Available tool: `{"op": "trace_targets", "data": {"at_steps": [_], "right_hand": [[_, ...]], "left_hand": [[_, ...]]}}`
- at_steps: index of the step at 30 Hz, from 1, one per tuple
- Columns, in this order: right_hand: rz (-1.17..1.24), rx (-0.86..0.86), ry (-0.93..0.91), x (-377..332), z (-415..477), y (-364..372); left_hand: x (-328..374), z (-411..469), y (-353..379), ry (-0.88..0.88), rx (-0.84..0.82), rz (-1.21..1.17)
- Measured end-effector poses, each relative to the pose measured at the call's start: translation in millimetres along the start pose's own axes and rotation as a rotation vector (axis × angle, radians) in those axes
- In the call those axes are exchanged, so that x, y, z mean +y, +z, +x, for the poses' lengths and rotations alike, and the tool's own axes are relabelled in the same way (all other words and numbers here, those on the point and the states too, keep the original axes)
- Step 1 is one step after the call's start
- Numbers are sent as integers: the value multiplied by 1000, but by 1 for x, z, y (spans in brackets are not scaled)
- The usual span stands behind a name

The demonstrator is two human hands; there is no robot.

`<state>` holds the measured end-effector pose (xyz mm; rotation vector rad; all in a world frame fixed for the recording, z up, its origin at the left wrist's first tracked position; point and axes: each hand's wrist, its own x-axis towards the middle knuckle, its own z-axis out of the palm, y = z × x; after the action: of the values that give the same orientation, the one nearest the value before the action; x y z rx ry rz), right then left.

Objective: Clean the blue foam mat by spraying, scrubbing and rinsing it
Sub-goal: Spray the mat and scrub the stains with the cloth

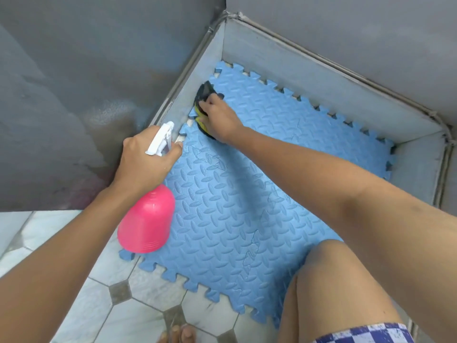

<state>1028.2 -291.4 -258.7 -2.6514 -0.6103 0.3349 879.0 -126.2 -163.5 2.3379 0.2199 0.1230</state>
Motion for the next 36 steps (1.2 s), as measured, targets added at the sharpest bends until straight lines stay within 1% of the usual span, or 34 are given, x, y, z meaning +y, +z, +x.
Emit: {"op": "trace_targets", "data": {"at_steps": [2,4,5,6,8,10,12,14,16,17,18,21,24,27,28,29,30,31,34,36], "right_hand": [[29,-104,-201,0,-53,12],[-10,-231,-381,10,-95,10],[-56,-274,-430,22,-105,5],[-95,-291,-430,37,-105,-3],[-114,-238,-306,67,-86,-24],[-126,-112,-133,96,-50,-42],[-164,9,7,110,-10,-53],[-180,98,186,111,29,-55],[-130,144,368,101,59,-50],[-103,150,401,89,68,-45],[-74,145,394,72,70,-40],[-17,68,197,13,31,-16],[46,11,-7,-14,-56,23],[54,-91,-210,-1,-143,34],[36,-105,-244,16,-162,28],[5,-88,-237,40,-174,18],[-34,-45,-180,67,-183,7],[-73,20,-76,98,-188,-5],[-136,232,417,200,-208,-50],[-128,281,712,255,-232,-76]], "left_hand": [[-1,-1,0,14,0,5],[-1,-1,2,30,3,14],[-2,-1,2,34,2,14],[-1,-1,2,35,3,12],[-2,-2,1,26,12,14],[-3,-2,1,31,15,19],[-3,-1,1,43,10,14],[-2,-1,1,51,15,4],[-1,0,1,59,14,4],[-1,0,0,66,8,12],[-1,0,-1,75,4,19],[-1,0,1,81,0,33],[-2,0,2,66,3,62],[0,0,3,36,11,77],[1,0,4,21,11,75],[3,1,5,7,3,75],[5,2,7,-2,-9,84],[7,4,9,-17,-23,101],[12,9,17,-61,-58,135],[17,11,26,-57,-109,133]]}}
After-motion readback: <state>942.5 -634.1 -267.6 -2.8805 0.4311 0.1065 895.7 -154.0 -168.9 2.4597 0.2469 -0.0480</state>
